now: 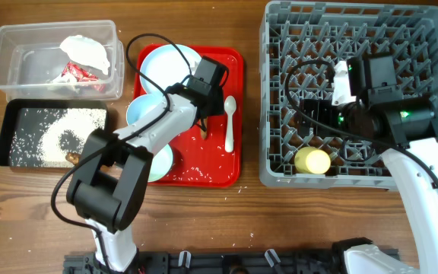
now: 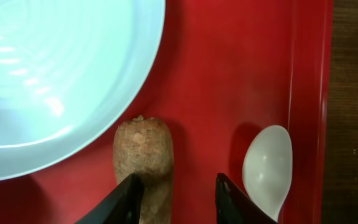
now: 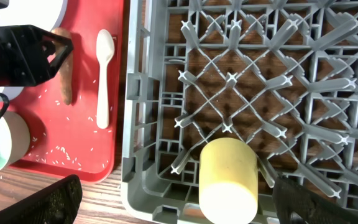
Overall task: Sort waste into correct bins and load items into the dishwasher rack
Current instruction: 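Grasp the carrot with the left gripper and drop it on the black tray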
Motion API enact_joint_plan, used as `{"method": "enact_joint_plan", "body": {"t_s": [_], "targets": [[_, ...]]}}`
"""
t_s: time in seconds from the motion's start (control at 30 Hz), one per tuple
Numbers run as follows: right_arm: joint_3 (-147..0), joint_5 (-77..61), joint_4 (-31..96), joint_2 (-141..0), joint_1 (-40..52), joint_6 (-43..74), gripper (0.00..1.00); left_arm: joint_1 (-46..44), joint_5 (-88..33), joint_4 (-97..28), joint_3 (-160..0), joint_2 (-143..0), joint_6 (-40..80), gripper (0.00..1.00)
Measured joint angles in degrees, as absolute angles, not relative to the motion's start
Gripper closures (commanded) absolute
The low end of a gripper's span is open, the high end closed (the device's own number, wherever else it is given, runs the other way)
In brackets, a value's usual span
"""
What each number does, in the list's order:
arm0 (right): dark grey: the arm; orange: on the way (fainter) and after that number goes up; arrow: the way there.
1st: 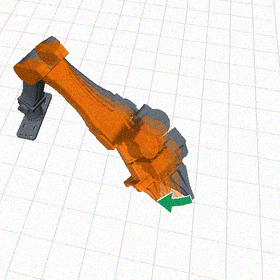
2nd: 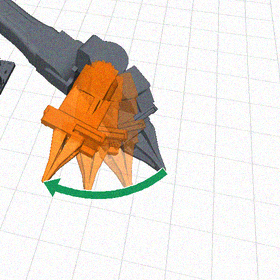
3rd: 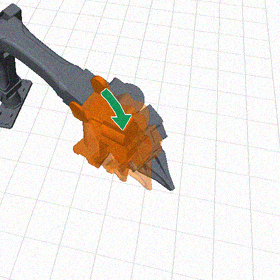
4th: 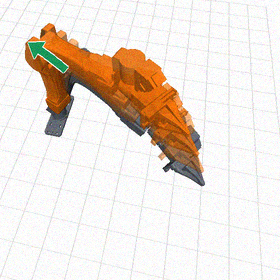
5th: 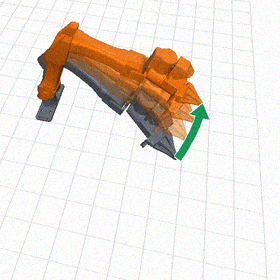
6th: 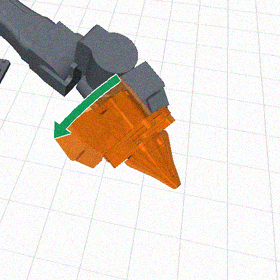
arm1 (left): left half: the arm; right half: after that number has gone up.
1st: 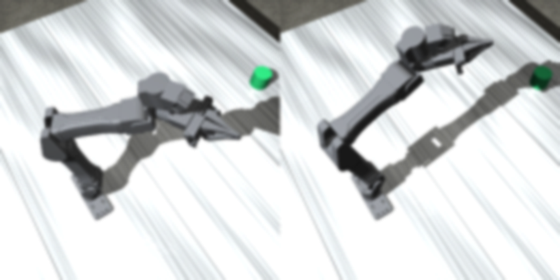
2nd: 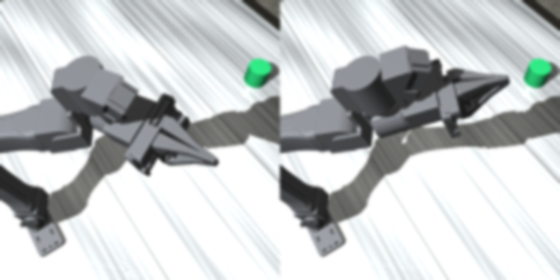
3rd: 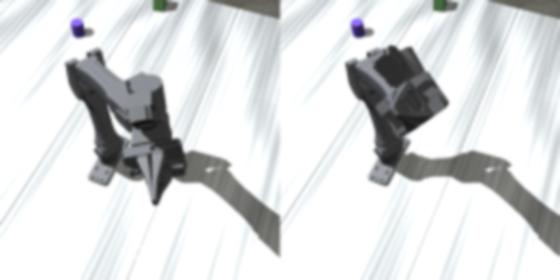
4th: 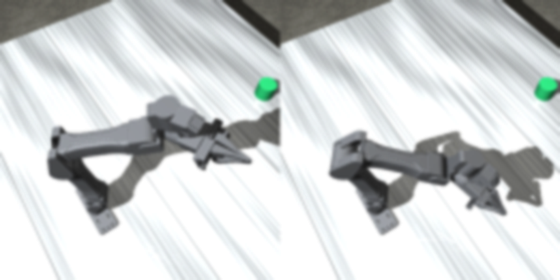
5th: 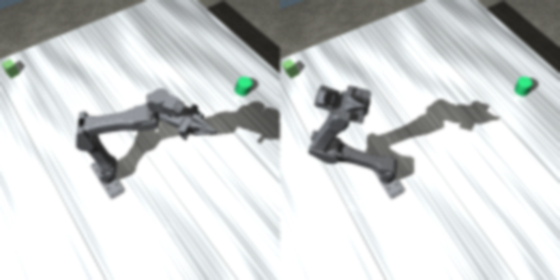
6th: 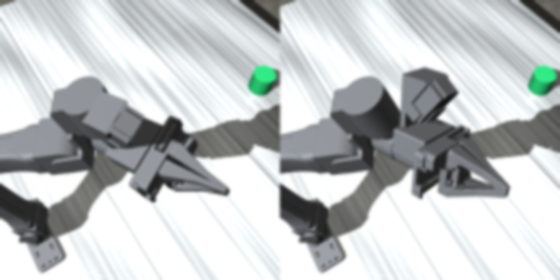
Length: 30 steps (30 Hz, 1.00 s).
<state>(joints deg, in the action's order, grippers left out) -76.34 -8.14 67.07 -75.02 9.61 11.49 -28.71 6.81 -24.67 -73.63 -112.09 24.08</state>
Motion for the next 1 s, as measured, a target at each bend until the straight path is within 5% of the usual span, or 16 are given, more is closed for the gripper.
{"method": "enact_joint_plan", "body": {"t_s": [0.13, 0.2, 0.3, 0.47, 0.7, 1.0], "targets": [[-76.34, -8.16, 67.09, -75.02, 9.63, 11.44, 0.00, -28.73, 7.11, -24.71, -74.24, -112.73, 24.56, 0.61], [-76.34, -8.16, 67.11, -75.02, 9.63, 11.44, 0.00, -28.77, 7.51, -24.99, -74.74, -113.21, 24.86, 0.26], [-76.34, -8.14, 67.09, -75.02, 9.61, 11.44, 0.00, -28.75, 8.05, -25.15, -75.02, -114.19, 25.58, 0.23], [-76.34, -8.16, 67.09, -75.02, 9.63, 11.42, 0.00, -28.51, 7.42, -31.92, -75.77, -115.50, 26.39, 0.41], [-76.34, -8.14, 67.09, -75.02, 9.61, 11.42, 0.00, -28.56, 7.16, -33.04, -76.03, -115.50, 30.70, 0.94], [-76.34, -8.14, 67.75, -75.02, 9.61, 11.38, 0.00, -28.42, 6.98, -36.58, -76.09, -109.45, 29.61, 0.95]]}}
